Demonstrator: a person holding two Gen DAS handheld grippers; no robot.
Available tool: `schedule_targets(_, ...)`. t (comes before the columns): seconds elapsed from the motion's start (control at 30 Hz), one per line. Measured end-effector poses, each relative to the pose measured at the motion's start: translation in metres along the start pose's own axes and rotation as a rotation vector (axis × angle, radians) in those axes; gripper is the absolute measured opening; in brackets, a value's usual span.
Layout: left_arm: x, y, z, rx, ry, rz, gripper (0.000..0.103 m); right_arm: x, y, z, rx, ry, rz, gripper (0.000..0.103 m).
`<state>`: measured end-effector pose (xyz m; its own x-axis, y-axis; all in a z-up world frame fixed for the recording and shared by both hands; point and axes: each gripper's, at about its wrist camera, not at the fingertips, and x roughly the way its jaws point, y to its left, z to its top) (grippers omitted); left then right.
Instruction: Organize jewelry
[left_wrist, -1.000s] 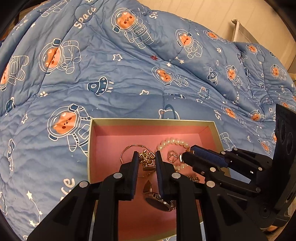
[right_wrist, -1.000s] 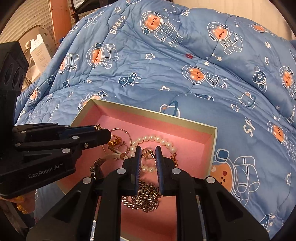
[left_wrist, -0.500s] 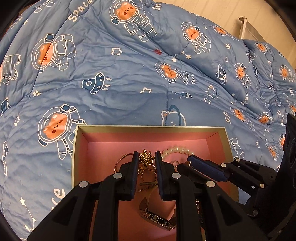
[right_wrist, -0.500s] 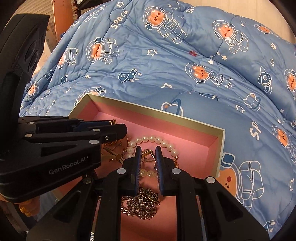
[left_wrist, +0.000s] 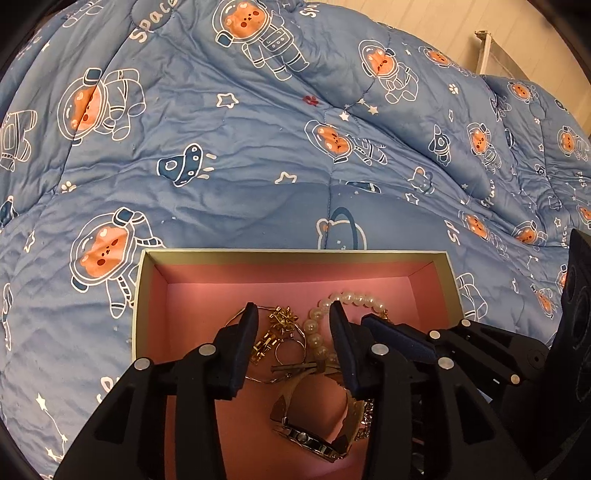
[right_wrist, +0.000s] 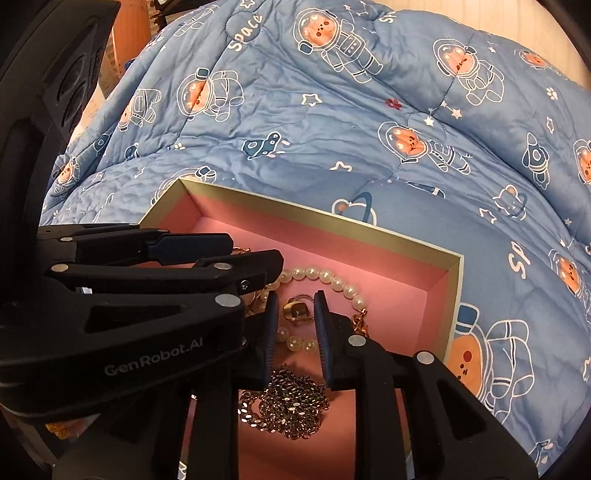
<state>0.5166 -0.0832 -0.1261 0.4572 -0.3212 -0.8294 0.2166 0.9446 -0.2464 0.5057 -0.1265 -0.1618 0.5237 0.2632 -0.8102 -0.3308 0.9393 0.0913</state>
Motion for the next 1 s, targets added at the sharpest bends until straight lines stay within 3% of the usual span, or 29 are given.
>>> schedule_targets(0.2,-0.009,-0.002,0.000,0.001,-0.027,-0.019,0.055,-0.010,0.009,-0.002,-0.027,-0.048,-0.010,0.056)
schedule_targets(0.43,-0.025,0.000,-0.004,-0.013,-0.079,-0.036,0.067,-0.024,0.002,-0.006,0.012,-0.087,-0.002,0.056)
schedule_targets(0.5,-0.033,0.000,-0.006,-0.016,-0.111,-0.035,0.077,-0.029,0.001,-0.008,0.016,-0.099,0.000,0.061)
schedule_targets(0.53,-0.036,-0.001,-0.007,-0.012,-0.122,-0.028,0.079,-0.031,0.001,-0.009,0.017,-0.107,-0.003,0.071)
schedule_targets(0.57,-0.039,-0.002,-0.009,-0.006,-0.131,-0.022,0.079,-0.034,0.001,-0.010,0.022,-0.118,-0.001,0.073)
schedule_targets(0.7,-0.052,-0.004,-0.018,0.012,-0.179,0.037,0.084,-0.043,0.003,-0.013,0.040,-0.134,0.012,0.073)
schedule_targets(0.77,-0.059,-0.005,-0.023,0.025,-0.206,0.067,0.086,-0.047,0.005,-0.016,0.041,-0.143,0.000,0.073)
schedule_targets(0.83,-0.067,-0.003,-0.029,0.039,-0.236,0.086,0.089,-0.051,0.008,-0.019,0.034,-0.146,-0.013,0.081)
schedule_targets(1.0,-0.090,0.005,-0.048,0.025,-0.279,0.124,0.096,-0.069,0.016,-0.037,0.015,-0.175,-0.058,0.081)
